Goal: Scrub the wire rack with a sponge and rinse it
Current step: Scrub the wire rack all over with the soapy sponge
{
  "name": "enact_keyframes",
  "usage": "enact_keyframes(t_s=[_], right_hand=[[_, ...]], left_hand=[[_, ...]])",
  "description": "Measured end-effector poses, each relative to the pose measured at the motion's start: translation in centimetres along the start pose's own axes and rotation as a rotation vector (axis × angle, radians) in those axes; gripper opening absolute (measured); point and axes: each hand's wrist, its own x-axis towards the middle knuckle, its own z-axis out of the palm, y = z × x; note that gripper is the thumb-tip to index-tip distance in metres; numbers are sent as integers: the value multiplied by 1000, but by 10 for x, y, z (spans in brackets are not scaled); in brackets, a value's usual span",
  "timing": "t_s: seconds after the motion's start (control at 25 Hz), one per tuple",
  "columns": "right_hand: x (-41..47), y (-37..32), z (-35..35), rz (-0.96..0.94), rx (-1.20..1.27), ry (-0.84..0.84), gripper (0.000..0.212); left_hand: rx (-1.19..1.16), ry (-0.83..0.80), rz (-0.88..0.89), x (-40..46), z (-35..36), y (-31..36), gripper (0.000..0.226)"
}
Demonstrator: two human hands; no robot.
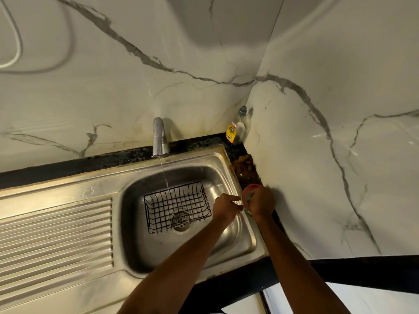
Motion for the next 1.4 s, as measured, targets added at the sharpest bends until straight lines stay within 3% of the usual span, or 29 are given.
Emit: enact_keyframes(t_s=[0.16, 0.32, 0.52, 0.64, 0.84, 0.96, 1.04, 1.12, 1.28, 1.4], right_hand=[[4, 9, -5, -82, 1, -92, 63], [11, 18, -20, 5, 197, -25, 27], [8, 31, -38, 3, 308, 11, 18], [12, 37, -43, -114, 285, 19, 33], [7, 33, -55, -137, 303, 20, 14], [5, 29, -61, -122, 353, -41, 14], [5, 29, -65, -102, 387, -106, 26], [5, 30, -68, -127, 362, -75, 32], [1, 23, -67, -154, 328, 88, 11], [-1, 19, -57, -111, 323, 83, 21]], left_hand=[[-6, -6, -31, 0, 2, 0, 45], [-19, -16, -56, 1, -1, -1, 48], [-19, 13, -121, -4, -14, -5, 36], [-64, 38, -150, -8, -22, -14, 32], [-77, 91, -134, -20, -37, -32, 7], [-93, 113, -157, -28, -43, -45, 6], [-96, 131, -164, -33, -47, -51, 9], [-87, 146, -159, -37, -51, -55, 16], [-86, 168, -169, -39, -61, -59, 10], [-92, 186, -173, -39, -67, -62, 8]])
